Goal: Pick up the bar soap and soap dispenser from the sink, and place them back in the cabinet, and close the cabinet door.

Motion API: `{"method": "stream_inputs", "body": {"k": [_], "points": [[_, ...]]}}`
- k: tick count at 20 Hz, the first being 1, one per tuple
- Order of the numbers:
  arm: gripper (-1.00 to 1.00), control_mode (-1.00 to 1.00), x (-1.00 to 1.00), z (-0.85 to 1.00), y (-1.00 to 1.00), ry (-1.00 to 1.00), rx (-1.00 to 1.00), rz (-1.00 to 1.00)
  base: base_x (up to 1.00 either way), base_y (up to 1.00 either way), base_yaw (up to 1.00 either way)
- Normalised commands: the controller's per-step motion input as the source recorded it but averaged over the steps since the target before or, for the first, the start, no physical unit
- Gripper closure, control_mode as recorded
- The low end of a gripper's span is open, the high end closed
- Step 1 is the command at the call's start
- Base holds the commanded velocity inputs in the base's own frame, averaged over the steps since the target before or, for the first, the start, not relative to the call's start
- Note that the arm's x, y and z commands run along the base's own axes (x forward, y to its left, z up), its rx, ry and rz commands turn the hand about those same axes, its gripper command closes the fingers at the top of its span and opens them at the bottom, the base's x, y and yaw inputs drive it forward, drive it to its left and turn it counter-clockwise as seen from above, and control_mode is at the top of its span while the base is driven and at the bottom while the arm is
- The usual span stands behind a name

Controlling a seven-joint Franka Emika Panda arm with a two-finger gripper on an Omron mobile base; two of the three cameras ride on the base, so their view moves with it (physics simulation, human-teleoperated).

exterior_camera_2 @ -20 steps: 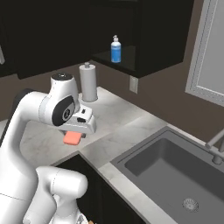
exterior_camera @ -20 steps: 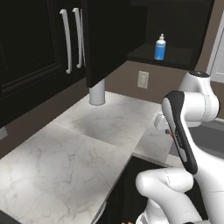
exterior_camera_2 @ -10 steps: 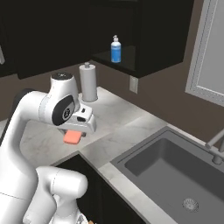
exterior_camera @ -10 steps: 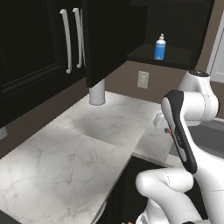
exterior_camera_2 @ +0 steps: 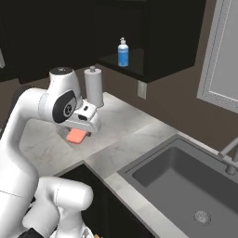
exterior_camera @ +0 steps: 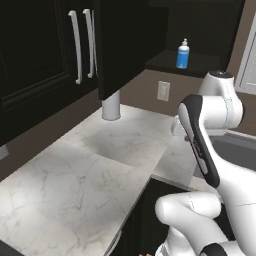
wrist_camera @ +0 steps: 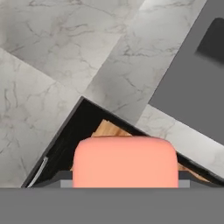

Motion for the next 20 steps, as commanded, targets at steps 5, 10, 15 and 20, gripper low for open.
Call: {"method": "stream_inputs", "body": {"k": [5, 10, 15, 20], "points": [[1.00, -1.00, 0.12, 0.32, 0.00, -0.05, -0.05, -0.15, 0.00, 0.00, 0.00], [1.00, -1.00, 0.06, 0.34, 0.00, -0.09, -0.07, -0.14, 0.00, 0.00, 0.00], [1.00, -1.00, 0.03, 0.33, 0.00, -0.15, -0.05, -0.07, 0.00, 0.00, 0.00], [1.00, -1.00, 0.11, 0.24, 0.00, -0.15, -0.03, -0.03, 0.00, 0.00, 0.00]]}}
